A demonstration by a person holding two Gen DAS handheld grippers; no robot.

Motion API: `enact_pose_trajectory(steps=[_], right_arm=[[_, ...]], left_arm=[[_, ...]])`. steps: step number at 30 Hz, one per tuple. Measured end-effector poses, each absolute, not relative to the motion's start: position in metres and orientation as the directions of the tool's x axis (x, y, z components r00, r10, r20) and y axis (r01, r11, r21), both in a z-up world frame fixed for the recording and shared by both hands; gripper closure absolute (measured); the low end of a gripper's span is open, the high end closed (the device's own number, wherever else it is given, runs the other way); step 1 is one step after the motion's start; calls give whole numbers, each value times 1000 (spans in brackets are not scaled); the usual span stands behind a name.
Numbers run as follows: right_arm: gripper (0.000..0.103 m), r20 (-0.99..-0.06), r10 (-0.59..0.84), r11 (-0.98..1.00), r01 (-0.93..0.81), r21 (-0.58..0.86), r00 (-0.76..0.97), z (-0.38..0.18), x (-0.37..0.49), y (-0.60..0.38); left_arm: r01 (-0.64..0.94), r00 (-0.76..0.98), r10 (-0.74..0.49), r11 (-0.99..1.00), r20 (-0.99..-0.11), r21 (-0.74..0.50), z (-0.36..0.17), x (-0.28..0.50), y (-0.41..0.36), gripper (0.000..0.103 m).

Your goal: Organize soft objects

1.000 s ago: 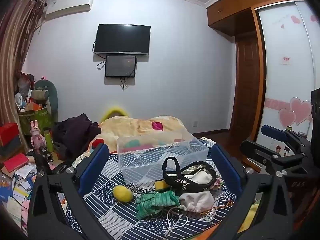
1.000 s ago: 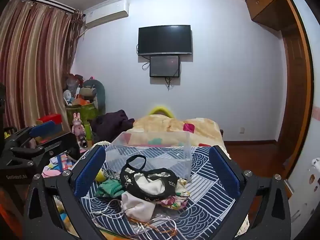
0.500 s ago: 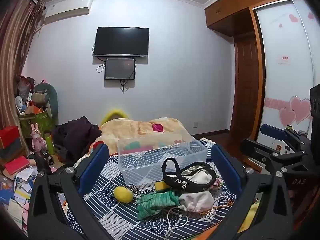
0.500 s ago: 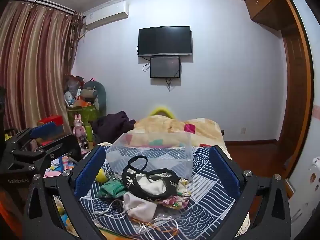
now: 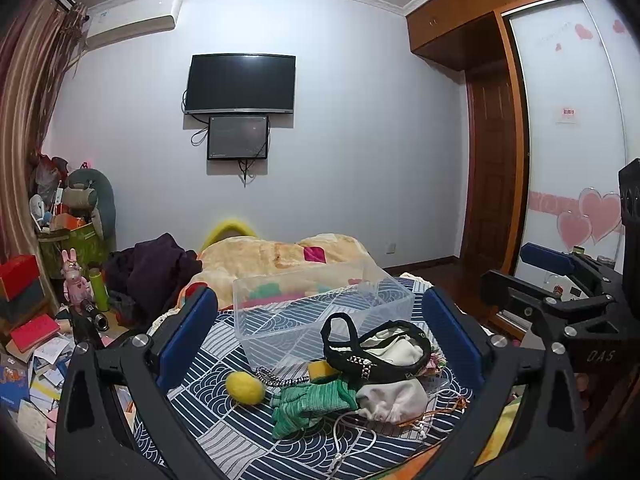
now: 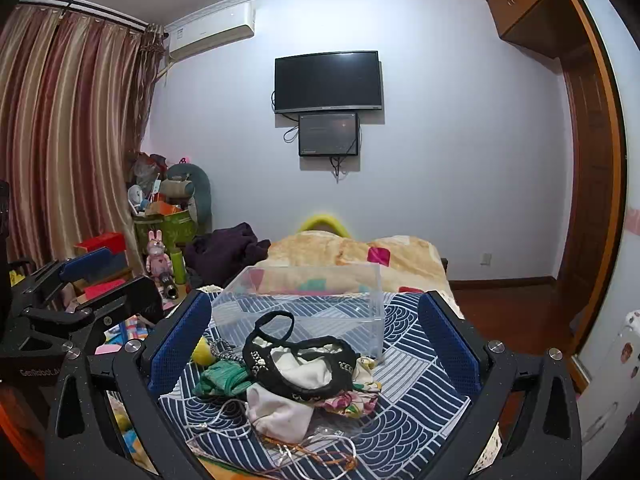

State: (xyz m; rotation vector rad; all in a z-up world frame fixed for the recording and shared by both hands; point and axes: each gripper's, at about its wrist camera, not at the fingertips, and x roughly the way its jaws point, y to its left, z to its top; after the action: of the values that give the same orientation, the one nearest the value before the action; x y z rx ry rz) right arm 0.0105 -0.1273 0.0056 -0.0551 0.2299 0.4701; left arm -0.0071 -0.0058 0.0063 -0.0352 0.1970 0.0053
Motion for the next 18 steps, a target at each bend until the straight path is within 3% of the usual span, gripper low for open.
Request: enact_pose_trajectory(steps=[18], right_arm=[[0,-229,443,891,-455,3,867,6,9,-128]], left_arm=[[-10,980,4,1000,-200,-29,2,-7,-6,0]])
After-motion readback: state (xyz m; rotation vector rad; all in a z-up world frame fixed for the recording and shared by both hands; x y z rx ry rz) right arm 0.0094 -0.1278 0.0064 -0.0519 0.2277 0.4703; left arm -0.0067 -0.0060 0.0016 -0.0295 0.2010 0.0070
